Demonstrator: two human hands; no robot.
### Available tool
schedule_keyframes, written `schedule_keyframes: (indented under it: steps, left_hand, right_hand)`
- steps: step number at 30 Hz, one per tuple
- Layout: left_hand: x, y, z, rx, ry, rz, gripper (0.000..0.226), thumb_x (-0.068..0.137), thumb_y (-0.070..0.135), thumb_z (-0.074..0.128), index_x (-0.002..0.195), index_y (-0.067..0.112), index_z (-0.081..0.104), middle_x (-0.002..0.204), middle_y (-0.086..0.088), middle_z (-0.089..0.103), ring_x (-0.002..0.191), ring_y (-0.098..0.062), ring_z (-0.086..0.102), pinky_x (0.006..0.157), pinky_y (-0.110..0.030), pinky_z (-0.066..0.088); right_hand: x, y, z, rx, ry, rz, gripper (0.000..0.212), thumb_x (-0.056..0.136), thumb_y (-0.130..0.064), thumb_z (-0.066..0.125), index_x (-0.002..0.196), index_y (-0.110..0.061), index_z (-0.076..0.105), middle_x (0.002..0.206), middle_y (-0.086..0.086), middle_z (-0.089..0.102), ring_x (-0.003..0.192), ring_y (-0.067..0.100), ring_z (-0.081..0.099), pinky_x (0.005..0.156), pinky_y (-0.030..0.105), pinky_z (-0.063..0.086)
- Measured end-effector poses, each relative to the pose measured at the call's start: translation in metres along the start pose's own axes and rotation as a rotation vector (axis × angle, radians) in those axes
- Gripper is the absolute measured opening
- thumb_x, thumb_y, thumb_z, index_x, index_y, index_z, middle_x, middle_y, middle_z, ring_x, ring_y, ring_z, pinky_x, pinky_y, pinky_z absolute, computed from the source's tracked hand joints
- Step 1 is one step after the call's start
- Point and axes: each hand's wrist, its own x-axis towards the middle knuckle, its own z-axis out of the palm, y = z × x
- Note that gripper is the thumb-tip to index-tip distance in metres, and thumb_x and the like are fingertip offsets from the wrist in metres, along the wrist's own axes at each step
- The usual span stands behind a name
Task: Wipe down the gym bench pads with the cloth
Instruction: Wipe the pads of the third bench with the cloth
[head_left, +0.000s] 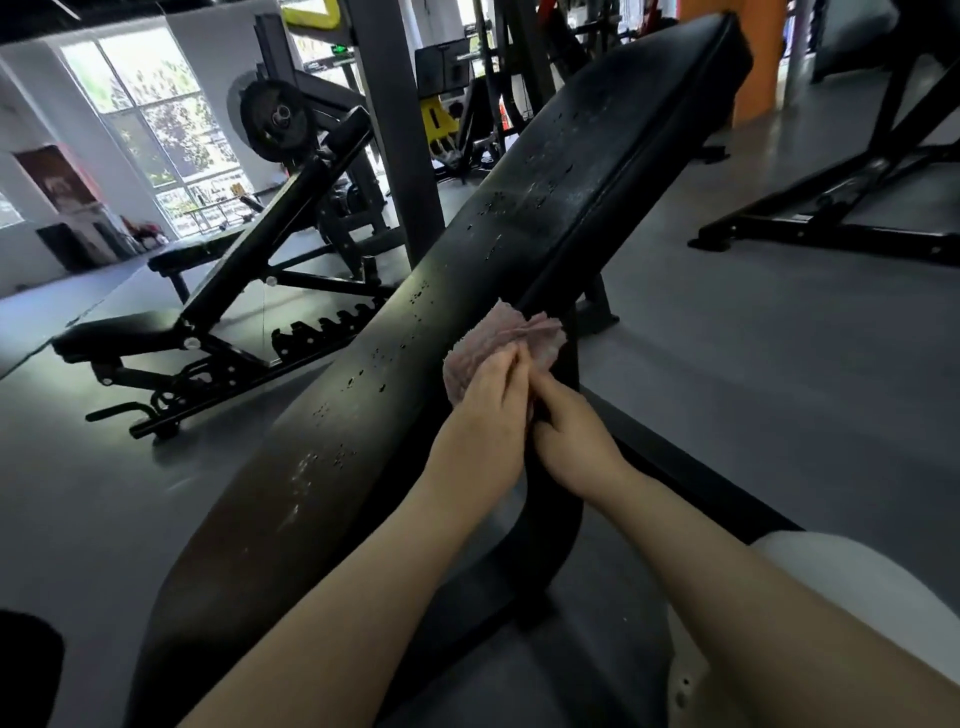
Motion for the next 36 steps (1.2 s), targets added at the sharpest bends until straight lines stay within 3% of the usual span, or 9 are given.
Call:
schedule_keyframes:
  steps: [2, 6, 9, 12, 18, 24, 27, 30, 36]
  left_hand:
    - [0.000, -0.002, 0.014, 0.112, 0.020, -0.017, 0.053, 0.086, 0.016, 0.035, 0.134, -0.008, 0.034, 0.136, -0.022, 0.049, 0.125, -0.030, 0.050, 0.102, -0.031, 0.040]
    - [-0.005, -0.002, 0.023, 0.559, -0.020, 0.056, 0.065, 0.092, 0.029, 0.031, 0.142, -0.008, 0.010, 0.151, -0.020, 0.026, 0.139, -0.030, 0.028, 0.116, -0.039, 0.011]
    - [-0.004, -0.008, 0.026, 0.717, -0.077, 0.064, 0.071, 0.089, 0.037, 0.030, 0.148, 0.008, 0.002, 0.153, -0.011, -0.003, 0.140, -0.036, 0.010, 0.114, -0.048, -0.002]
    - [-0.005, -0.013, 0.026, 0.761, -0.158, 0.127, 0.065, 0.091, 0.042, 0.031, 0.150, 0.026, 0.009, 0.153, -0.013, -0.017, 0.140, -0.039, -0.002, 0.108, -0.059, -0.008]
    - [-0.031, -0.034, 0.013, 0.648, -0.134, 0.213, 0.058, 0.085, 0.023, 0.020, 0.135, 0.019, 0.051, 0.148, -0.002, 0.039, 0.135, -0.026, 0.037, 0.112, -0.044, 0.016]
    - [-0.110, -0.047, -0.013, 0.551, -0.231, 0.220, 0.054, 0.082, 0.018, 0.024, 0.109, 0.007, 0.070, 0.133, -0.010, 0.055, 0.125, -0.029, 0.051, 0.107, -0.044, 0.023]
    - [-0.156, -0.049, -0.026, 0.558, -0.327, 0.206, 0.055, 0.083, 0.019, 0.023, 0.108, 0.012, 0.071, 0.135, -0.007, 0.054, 0.126, -0.027, 0.049, 0.108, -0.042, 0.024]
    - [-0.203, -0.059, -0.033, 0.579, -0.366, 0.203, 0.054, 0.082, 0.018, 0.026, 0.121, 0.021, 0.064, 0.142, -0.001, 0.047, 0.132, -0.022, 0.043, 0.113, -0.041, 0.016]
    - [-0.283, -0.090, -0.041, 0.593, -0.433, 0.129, 0.053, 0.084, 0.014, 0.030, 0.137, 0.012, 0.037, 0.142, 0.004, 0.045, 0.142, -0.023, 0.015, 0.115, -0.044, 0.005]
  right_hand:
    - [0.003, 0.004, -0.002, -0.022, 0.052, -0.057, 0.062, 0.080, -0.009, 0.035, 0.137, -0.029, 0.047, 0.117, 0.004, 0.063, 0.106, 0.021, 0.058, 0.092, 0.049, 0.047]
    - [0.007, 0.010, -0.004, -0.058, 0.230, -0.003, 0.061, 0.085, 0.006, 0.041, 0.132, -0.032, 0.053, 0.131, 0.004, 0.045, 0.115, 0.018, 0.046, 0.096, 0.039, 0.046]
    - [0.006, 0.004, 0.001, -0.152, 0.373, -0.055, 0.058, 0.079, 0.012, 0.045, 0.126, -0.019, 0.059, 0.130, 0.009, 0.038, 0.117, 0.021, 0.041, 0.097, 0.037, 0.045]
    - [0.002, 0.004, 0.006, -0.278, 0.380, -0.147, 0.050, 0.080, 0.006, 0.046, 0.125, -0.013, 0.058, 0.134, 0.013, 0.037, 0.121, 0.027, 0.039, 0.099, 0.036, 0.040]
    - [-0.008, 0.003, 0.004, -0.356, 0.303, -0.189, 0.054, 0.075, 0.014, 0.048, 0.123, -0.008, 0.058, 0.135, 0.016, 0.040, 0.126, 0.028, 0.035, 0.099, 0.028, 0.030]
    - [-0.015, -0.005, 0.023, -0.564, 0.147, -0.529, 0.041, 0.073, 0.002, 0.047, 0.109, -0.005, 0.065, 0.122, 0.020, 0.054, 0.112, 0.031, 0.039, 0.088, 0.042, 0.043]
    - [-0.023, -0.011, 0.043, -0.642, -0.019, -0.792, 0.040, 0.074, -0.009, 0.038, 0.102, -0.005, 0.066, 0.118, 0.020, 0.058, 0.108, 0.031, 0.043, 0.089, 0.041, 0.041]
    - [-0.033, -0.018, 0.067, -0.649, -0.158, -0.971, 0.035, 0.076, -0.009, 0.039, 0.098, -0.004, 0.066, 0.117, 0.021, 0.059, 0.108, 0.033, 0.044, 0.093, 0.041, 0.038]
    - [-0.052, -0.031, 0.116, -0.693, -0.426, -1.235, 0.041, 0.078, -0.016, 0.039, 0.105, -0.007, 0.068, 0.120, 0.018, 0.060, 0.110, 0.031, 0.045, 0.103, 0.042, 0.032]
